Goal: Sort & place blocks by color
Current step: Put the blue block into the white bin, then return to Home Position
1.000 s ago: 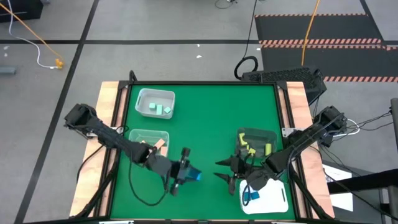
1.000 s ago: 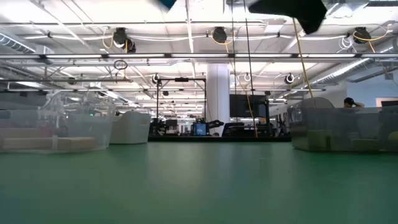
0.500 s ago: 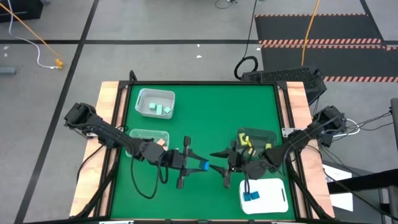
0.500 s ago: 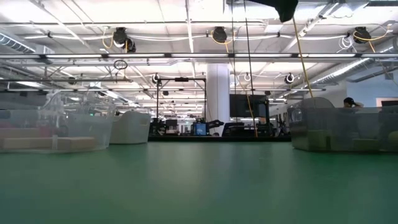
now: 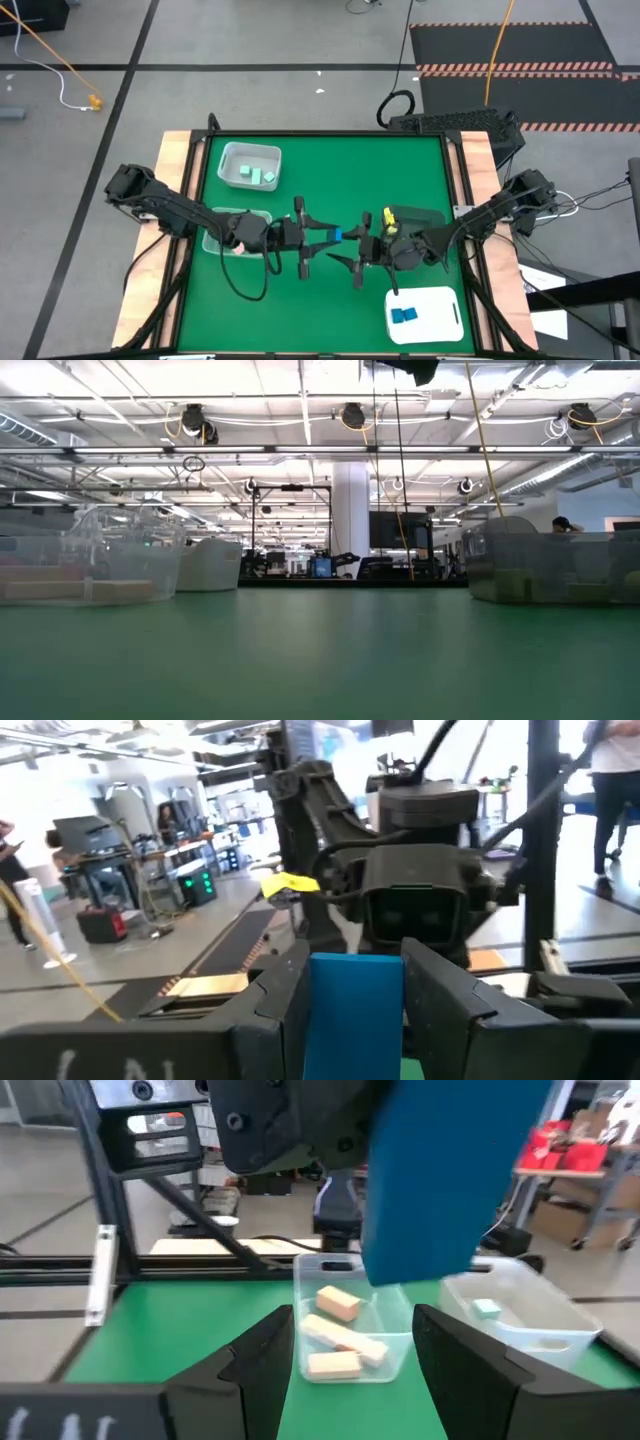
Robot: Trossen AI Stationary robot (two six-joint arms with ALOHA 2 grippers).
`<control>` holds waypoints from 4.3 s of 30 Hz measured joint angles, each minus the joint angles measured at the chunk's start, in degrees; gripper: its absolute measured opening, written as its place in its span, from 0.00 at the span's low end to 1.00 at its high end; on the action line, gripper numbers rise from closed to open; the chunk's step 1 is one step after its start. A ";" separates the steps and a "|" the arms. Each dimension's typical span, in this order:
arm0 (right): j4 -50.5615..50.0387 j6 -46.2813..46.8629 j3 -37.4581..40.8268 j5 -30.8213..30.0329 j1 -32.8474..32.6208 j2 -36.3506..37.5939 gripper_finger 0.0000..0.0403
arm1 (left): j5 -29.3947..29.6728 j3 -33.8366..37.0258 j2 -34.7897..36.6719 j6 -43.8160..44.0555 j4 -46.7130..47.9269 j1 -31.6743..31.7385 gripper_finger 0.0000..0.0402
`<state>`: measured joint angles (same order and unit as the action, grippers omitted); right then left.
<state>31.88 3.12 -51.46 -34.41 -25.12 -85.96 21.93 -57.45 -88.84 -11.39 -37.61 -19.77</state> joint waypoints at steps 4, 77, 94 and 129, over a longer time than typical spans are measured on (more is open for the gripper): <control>0.65 -1.89 0.00 0.00 2.61 0.01 0.49 | -0.10 0.00 0.00 -0.97 0.29 0.48 0.32; -59.50 80.22 3.76 51.39 -16.62 20.77 0.31 | 8.09 -0.02 31.37 37.00 61.35 3.34 0.49; -46.74 81.68 14.23 62.25 -17.28 24.00 0.60 | 7.93 -0.02 33.07 34.07 62.04 3.52 0.49; -65.49 28.16 14.23 28.08 6.25 52.30 0.49 | 1.88 0.00 43.80 29.48 78.21 16.30 0.49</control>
<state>-33.61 31.27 -37.23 -6.34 -18.88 -33.66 23.81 -57.45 -45.04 18.09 40.60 -3.47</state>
